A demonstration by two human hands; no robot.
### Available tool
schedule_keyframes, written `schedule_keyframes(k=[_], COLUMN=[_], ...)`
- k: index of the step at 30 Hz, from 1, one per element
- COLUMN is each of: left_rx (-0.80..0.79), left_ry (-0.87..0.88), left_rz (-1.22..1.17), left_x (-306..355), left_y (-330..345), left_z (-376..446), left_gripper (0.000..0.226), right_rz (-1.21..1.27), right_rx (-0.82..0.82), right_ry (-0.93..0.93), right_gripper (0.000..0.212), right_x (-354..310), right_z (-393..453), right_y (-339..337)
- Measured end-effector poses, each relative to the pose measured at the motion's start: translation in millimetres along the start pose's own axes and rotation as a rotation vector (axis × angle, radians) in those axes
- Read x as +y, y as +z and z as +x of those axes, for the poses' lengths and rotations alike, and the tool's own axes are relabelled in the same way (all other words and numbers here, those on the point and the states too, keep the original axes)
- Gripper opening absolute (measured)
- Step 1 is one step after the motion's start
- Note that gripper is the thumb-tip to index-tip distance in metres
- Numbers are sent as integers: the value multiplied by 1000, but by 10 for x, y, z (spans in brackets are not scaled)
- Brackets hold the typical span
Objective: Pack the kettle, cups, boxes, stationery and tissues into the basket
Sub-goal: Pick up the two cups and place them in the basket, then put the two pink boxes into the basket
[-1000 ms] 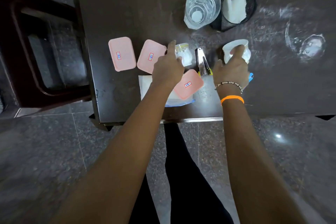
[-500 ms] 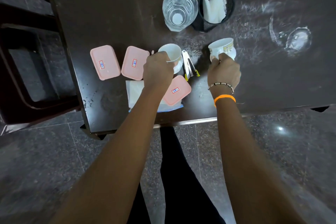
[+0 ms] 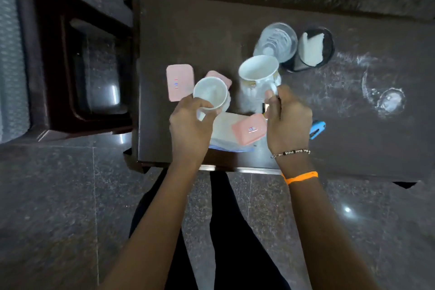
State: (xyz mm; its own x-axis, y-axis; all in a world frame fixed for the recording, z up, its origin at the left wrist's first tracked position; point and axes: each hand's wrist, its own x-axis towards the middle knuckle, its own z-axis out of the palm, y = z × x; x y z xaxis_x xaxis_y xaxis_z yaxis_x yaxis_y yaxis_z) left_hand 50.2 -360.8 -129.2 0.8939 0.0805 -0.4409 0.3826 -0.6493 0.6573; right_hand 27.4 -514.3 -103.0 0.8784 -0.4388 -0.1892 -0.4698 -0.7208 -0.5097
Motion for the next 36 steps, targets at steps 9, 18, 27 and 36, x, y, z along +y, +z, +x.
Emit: schedule_keyframes(k=[9,18,27,36], left_rx=[366,670,379,226], left_ry=[-236,-249,-281,-364], left_rz=[-214,-312,-144,-80], left_x=[-687,-1529,-2271,-2422], left_y=[-1502,-2979,-3345,-3176], left_z=[-173,-33,554,734], left_gripper=[14,11,19,20], right_rz=[103,209,55,-137], right_rx=[-275,-382,-514,-708], right_ry=[-357,-576,-341,-96], right_gripper=[24,21,23,21], right_x=[-1528,-3206,-4046,-4064], right_z=[-295,-667,-708,-572], right_y=[555,1402,2356,2811])
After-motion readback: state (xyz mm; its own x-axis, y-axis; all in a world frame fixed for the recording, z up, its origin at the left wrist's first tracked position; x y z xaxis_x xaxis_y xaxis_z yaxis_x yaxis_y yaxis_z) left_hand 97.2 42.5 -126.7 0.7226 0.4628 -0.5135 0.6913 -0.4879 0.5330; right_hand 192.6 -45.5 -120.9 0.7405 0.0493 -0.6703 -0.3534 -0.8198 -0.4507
